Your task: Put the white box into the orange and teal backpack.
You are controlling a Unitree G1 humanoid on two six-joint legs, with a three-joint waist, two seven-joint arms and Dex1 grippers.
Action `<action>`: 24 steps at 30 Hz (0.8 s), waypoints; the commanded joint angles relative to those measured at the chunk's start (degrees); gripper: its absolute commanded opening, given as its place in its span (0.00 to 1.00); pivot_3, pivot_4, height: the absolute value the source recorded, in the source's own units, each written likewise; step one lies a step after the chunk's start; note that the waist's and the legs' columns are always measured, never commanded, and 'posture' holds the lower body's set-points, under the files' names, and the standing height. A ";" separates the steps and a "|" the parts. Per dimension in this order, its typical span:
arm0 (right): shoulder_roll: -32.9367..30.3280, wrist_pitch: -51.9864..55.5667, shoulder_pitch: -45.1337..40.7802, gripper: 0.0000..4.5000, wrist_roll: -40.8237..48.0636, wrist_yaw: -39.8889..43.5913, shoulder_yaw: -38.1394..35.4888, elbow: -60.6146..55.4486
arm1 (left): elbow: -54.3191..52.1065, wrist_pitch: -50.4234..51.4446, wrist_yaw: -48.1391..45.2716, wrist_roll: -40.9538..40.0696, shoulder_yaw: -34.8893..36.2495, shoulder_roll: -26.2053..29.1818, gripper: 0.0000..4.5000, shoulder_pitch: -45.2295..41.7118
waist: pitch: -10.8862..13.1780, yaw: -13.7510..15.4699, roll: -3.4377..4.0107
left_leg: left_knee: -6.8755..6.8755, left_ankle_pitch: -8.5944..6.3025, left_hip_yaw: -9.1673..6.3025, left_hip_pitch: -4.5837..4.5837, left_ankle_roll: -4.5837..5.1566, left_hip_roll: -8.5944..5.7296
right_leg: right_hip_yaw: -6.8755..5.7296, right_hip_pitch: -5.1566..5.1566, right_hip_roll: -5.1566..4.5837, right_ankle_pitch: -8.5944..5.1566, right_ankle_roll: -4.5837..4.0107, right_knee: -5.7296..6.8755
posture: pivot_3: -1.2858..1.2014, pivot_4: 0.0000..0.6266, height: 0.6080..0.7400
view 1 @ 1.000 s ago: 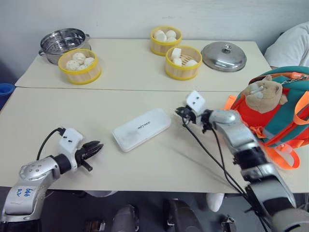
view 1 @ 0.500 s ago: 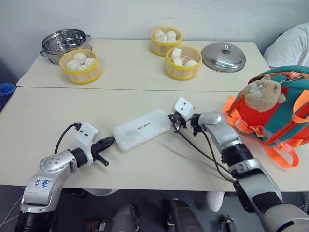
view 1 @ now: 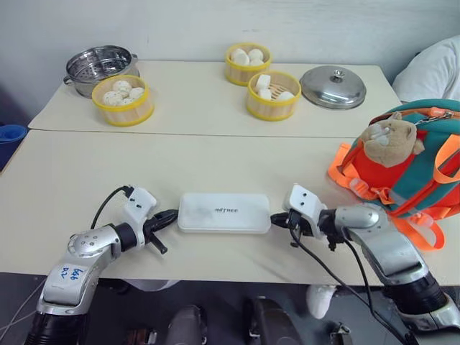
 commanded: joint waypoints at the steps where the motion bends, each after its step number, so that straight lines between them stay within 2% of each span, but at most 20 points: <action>1: -2.03 0.63 3.20 0.00 0.83 -1.10 -1.29 -3.47 | -0.57 2.65 -2.84 -1.64 -2.28 0.77 0.04 0.23 | 0.00 0.19 -0.01 | 0.00 0.00 0.00 0.00 0.00 -0.01 | 0.00 0.00 0.00 0.00 0.00 -0.01 | 0.52 0.24 1.00; 3: -4.81 -0.65 4.76 0.00 0.31 -1.11 -3.42 -3.68 | -0.37 9.06 -6.45 -5.02 -0.65 4.66 0.12 0.90 | -0.02 0.31 -0.03 | 0.02 -0.01 0.01 0.00 0.01 -0.02 | 0.01 0.03 0.00 0.00 0.00 -0.02 | 0.52 0.24 1.00; 9: -7.53 -2.34 5.79 0.00 1.89 -1.39 -6.04 -3.11 | 4.63 30.14 -10.80 -17.04 5.34 11.78 0.54 -3.47 | -0.02 -0.15 -0.03 | 0.01 -0.02 -0.01 0.10 0.00 0.00 | 0.01 0.11 0.00 -0.02 -0.04 -0.06 | 0.52 0.24 1.00; 12: -8.45 -6.11 5.15 0.00 -0.03 -1.03 -3.96 0.02 | 14.44 44.53 -14.58 -23.89 6.39 14.10 0.76 -10.79 | -0.02 -0.34 -0.03 | -0.01 0.01 -0.01 0.15 -0.06 0.03 | 0.01 0.10 0.10 -0.06 -0.09 0.02 | 0.52 0.24 1.00; 15: -8.23 -9.81 3.29 0.00 -1.72 -0.77 -1.72 3.54 | 27.62 53.34 -14.42 -24.76 5.44 12.12 0.97 -20.81 | -0.02 -0.41 -0.04 | 0.03 0.04 0.00 0.19 -0.09 0.02 | 0.03 0.12 0.18 -0.07 -0.09 0.06 | 0.52 0.24 1.00; 19: -7.01 -12.99 0.28 0.00 -3.36 -0.17 1.19 7.12 | 40.13 57.15 -12.96 -23.79 5.10 7.23 0.99 -32.47 | -0.06 0.13 -0.13 | 0.15 0.05 0.00 0.22 -0.09 0.00 | 0.02 0.19 0.18 -0.05 -0.04 0.10 | 0.52 0.24 1.00; 24: -4.17 -13.42 -2.02 0.00 -3.20 -0.33 2.97 8.45 | 41.98 58.76 -14.50 -23.95 -0.76 5.84 0.99 -35.58 | -0.05 -0.10 -0.27 | 0.14 0.27 0.02 0.21 -0.51 0.02 | 0.05 0.17 0.18 -0.04 -0.03 0.10 | 0.52 0.24 1.00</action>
